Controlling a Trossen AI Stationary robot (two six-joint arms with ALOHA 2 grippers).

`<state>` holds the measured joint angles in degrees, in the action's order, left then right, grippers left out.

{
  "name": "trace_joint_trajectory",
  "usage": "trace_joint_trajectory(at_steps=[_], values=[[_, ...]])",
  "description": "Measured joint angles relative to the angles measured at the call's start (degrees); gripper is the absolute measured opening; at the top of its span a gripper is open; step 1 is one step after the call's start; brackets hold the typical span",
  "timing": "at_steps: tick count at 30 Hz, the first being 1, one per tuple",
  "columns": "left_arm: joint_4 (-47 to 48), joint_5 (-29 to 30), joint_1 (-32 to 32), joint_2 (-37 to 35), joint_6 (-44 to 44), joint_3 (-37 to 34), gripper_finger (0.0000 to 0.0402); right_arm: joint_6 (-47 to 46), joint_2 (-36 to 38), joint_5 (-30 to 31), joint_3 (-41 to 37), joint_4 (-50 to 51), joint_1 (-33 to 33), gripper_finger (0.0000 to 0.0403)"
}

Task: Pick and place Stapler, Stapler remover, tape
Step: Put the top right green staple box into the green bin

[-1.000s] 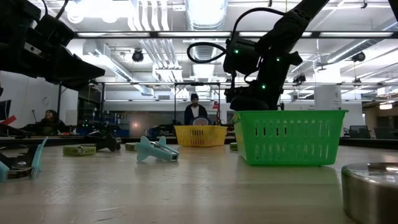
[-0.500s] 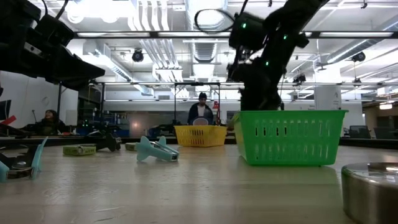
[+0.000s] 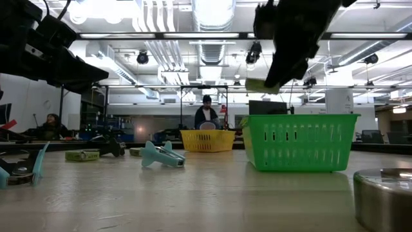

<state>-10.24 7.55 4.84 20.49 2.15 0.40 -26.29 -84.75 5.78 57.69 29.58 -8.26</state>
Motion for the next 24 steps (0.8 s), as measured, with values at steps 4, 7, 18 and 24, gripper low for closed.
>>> trace_joint_trajectory(at_steps=[4,7,18,24], values=[[0.02,0.0,0.0,0.0,0.02,0.02,0.0023,-1.19,-1.38,0.08,0.0,-3.69,-4.08,0.0117],[0.0,0.0,0.0,0.0,0.0,0.0,0.0023,-2.13,-3.4,0.27,0.0,-4.95,-5.39,0.012],[0.04,0.0,0.02,0.0,0.0,0.02,0.0023,-2.58,-9.87,0.17,-0.02,-4.37,-5.74,0.012],[0.07,0.0,0.02,0.0,0.0,0.0,0.0023,-2.74,-11.61,0.35,0.01,-4.29,-5.29,0.0127]])
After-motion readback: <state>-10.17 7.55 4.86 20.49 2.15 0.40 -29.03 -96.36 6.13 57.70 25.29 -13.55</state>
